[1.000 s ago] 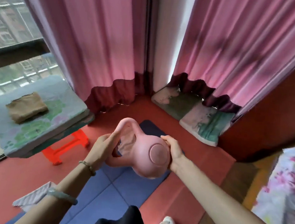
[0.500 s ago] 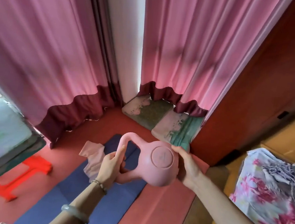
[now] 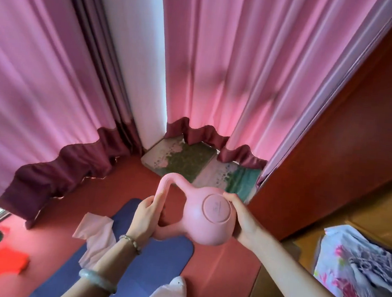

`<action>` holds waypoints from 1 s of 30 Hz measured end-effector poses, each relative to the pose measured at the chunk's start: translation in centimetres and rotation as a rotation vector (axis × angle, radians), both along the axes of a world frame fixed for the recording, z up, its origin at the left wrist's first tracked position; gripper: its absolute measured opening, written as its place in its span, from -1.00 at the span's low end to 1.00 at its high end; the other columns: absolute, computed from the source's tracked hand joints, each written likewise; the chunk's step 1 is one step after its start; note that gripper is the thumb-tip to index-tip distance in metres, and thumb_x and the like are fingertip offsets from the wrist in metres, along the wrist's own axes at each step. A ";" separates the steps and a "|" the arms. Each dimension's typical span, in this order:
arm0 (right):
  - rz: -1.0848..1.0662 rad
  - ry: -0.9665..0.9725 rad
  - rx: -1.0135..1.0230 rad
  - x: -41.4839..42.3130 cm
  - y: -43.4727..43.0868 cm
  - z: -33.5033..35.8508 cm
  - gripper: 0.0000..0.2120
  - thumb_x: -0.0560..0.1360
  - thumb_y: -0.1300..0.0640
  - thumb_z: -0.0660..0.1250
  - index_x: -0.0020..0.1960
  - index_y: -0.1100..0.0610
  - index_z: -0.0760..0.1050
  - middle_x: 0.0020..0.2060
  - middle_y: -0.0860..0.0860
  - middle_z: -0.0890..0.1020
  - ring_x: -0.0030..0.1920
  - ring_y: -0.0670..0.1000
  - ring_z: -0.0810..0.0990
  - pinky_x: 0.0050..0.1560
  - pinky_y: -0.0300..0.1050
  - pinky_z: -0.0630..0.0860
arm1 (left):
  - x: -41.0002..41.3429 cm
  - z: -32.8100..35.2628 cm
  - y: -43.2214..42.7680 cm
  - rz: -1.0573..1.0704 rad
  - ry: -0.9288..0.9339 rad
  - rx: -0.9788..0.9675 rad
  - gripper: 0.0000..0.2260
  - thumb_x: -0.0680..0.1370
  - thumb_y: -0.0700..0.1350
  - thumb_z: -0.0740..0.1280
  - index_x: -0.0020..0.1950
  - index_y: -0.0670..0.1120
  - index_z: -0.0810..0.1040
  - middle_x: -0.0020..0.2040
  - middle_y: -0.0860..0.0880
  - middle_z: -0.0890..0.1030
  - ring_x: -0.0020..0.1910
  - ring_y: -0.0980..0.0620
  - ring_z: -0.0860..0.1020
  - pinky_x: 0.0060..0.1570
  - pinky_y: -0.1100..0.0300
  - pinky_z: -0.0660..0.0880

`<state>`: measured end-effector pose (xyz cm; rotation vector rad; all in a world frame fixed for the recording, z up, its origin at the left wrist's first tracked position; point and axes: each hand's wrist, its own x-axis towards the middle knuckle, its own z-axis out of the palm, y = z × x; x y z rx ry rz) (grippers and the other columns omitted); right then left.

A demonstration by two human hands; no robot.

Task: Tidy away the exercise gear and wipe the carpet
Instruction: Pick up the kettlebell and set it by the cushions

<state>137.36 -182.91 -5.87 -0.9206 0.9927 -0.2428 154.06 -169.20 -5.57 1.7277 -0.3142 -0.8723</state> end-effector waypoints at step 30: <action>0.025 0.059 0.136 16.8 -38.0 -4.8 -0.78 0.54 -0.04 0.19 0.01 -0.02 0.60 -0.09 0.00 0.66 -0.02 0.02 0.58 -0.09 -0.08 0.47 | 16.1 -5.7 -37.6 0.011 -0.037 0.248 -0.61 0.55 0.12 0.24 -0.32 -0.16 0.41 -0.50 -0.01 0.46 -0.55 0.08 0.45 -0.45 0.18 0.39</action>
